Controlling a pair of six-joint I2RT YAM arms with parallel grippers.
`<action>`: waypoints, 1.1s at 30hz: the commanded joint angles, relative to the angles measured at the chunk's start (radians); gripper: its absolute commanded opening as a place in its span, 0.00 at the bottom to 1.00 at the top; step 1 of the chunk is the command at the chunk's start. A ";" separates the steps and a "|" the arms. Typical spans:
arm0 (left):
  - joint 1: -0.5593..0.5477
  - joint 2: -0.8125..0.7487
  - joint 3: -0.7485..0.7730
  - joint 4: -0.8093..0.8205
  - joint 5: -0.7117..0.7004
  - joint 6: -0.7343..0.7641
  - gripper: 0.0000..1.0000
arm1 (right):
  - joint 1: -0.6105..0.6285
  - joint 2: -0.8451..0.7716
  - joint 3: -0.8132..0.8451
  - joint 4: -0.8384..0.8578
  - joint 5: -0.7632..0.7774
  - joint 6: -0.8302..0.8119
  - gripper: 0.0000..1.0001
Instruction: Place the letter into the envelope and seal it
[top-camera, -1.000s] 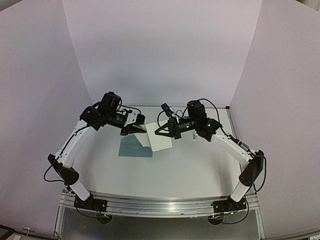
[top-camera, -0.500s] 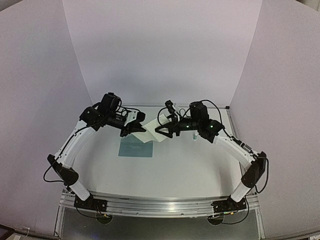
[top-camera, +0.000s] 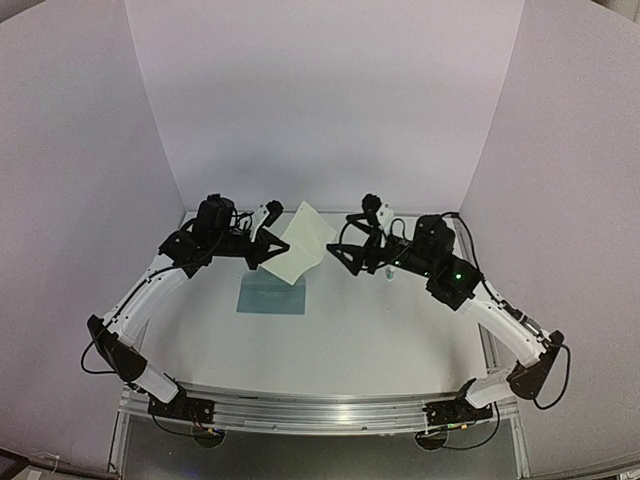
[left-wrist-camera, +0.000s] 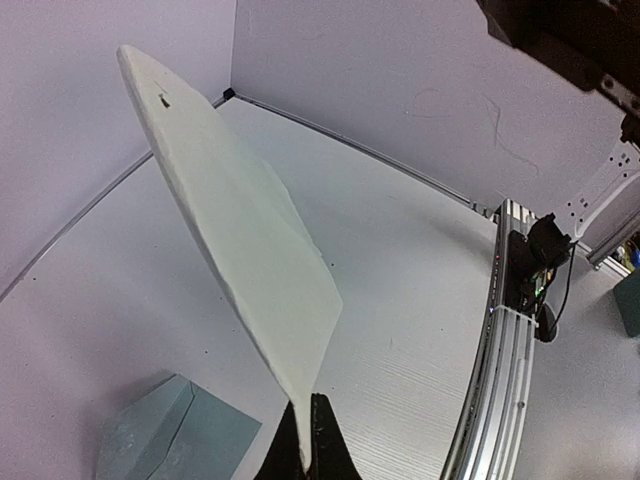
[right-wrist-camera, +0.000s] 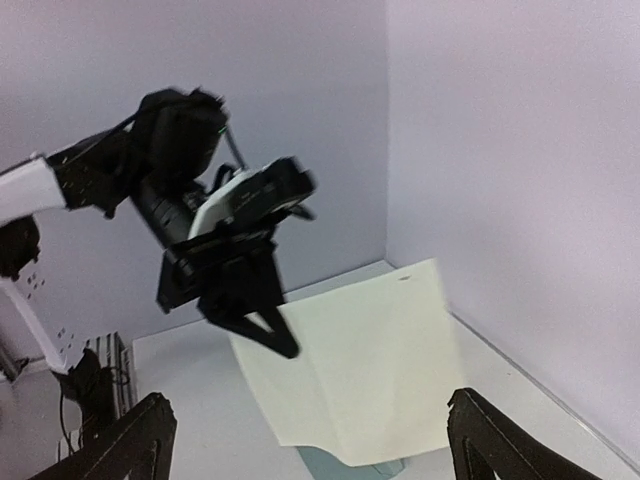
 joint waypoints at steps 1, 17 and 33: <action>0.001 -0.065 -0.024 0.128 0.014 -0.082 0.00 | 0.070 0.142 0.020 0.018 -0.087 -0.137 0.92; 0.002 -0.084 -0.038 0.087 0.259 0.207 0.00 | 0.072 0.270 0.122 0.015 -0.122 -0.197 0.90; 0.003 -0.047 0.036 0.003 0.289 0.369 0.00 | 0.072 0.338 0.209 -0.111 -0.164 -0.168 0.55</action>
